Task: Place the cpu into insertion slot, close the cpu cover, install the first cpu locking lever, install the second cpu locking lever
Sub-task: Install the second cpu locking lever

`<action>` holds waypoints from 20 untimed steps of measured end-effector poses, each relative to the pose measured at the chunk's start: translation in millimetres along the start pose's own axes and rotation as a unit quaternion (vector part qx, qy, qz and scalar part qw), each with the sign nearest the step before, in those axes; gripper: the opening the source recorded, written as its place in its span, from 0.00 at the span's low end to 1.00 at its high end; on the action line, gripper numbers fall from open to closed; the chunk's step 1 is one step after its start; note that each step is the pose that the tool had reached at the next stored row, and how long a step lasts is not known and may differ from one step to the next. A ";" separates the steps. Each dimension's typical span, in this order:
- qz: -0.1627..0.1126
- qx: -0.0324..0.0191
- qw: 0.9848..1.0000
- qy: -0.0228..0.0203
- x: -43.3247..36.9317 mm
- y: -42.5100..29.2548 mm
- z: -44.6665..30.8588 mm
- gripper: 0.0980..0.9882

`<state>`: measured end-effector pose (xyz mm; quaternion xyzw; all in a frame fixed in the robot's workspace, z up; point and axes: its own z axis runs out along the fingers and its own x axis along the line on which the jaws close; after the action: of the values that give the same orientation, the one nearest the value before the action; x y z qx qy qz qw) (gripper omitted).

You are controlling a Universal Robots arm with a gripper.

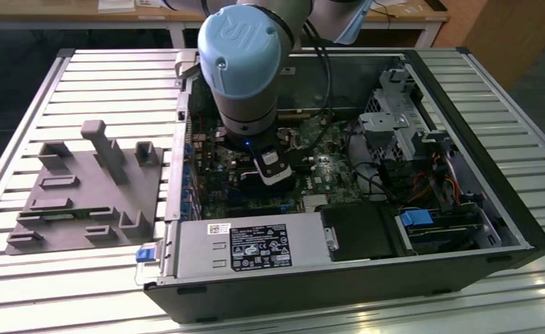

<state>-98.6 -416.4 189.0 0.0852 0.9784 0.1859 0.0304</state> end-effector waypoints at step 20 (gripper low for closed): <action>-0.002 0.007 1.000 -0.001 4.2 4.8 2.4 0.01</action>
<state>-101.8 -410.4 188.4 0.0837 0.9799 0.1785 0.0307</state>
